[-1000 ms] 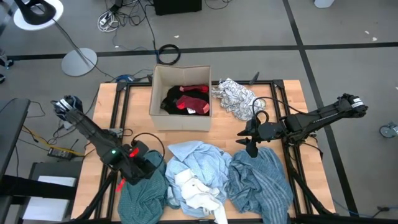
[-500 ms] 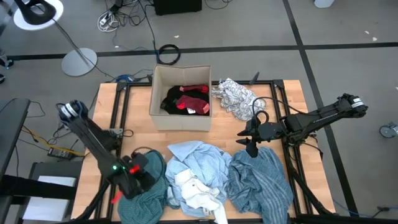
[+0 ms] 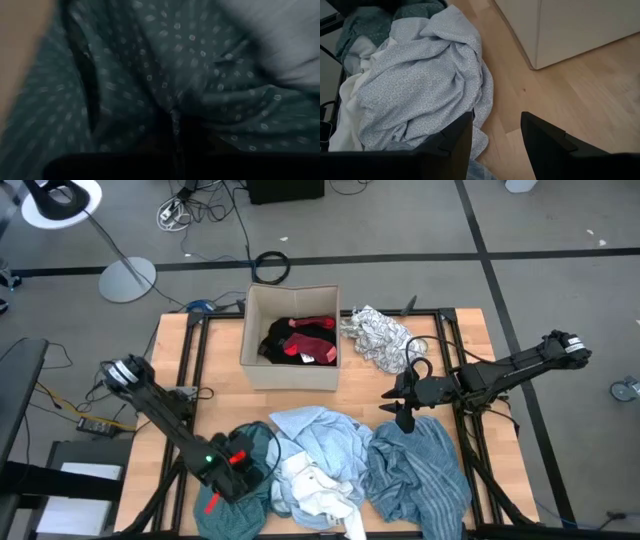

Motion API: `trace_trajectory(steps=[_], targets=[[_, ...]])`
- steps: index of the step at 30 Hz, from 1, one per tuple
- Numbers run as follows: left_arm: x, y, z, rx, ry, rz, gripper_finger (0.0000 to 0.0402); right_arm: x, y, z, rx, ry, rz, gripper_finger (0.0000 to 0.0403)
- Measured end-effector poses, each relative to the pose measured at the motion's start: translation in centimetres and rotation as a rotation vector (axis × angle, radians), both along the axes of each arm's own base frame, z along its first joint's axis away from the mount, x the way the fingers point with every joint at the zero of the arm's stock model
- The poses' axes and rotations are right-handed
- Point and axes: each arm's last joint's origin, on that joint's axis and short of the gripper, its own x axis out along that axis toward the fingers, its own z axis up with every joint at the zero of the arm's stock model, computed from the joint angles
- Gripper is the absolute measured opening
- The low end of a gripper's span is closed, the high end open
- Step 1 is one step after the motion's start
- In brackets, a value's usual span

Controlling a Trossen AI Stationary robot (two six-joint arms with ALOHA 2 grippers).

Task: Sort clothes
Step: Put the green cloth into the laundry organizer

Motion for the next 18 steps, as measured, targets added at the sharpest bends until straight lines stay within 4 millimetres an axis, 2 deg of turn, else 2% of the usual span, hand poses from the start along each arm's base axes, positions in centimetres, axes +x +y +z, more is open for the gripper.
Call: trace_trajectory(steps=[3,7,13,18], targets=[[-0.1,0.9,3.4,0.049,-0.013,-0.002,0.0008,0.0,0.0,0.0,0.000,0.000,0.000,0.0169],[-0.6,1.8,9.2,0.123,-0.121,-0.005,0.0004,0.0,0.0,0.0,-0.001,0.001,0.001,0.0169],[-1.3,3.9,16.8,0.260,-0.194,0.009,0.0002,0.0,0.0,0.0,-0.001,0.001,0.001,0.0169],[-0.4,6.5,22.1,0.371,-0.278,-0.051,0.0001,0.0,0.0,0.0,-0.001,0.001,0.001,0.0169]])
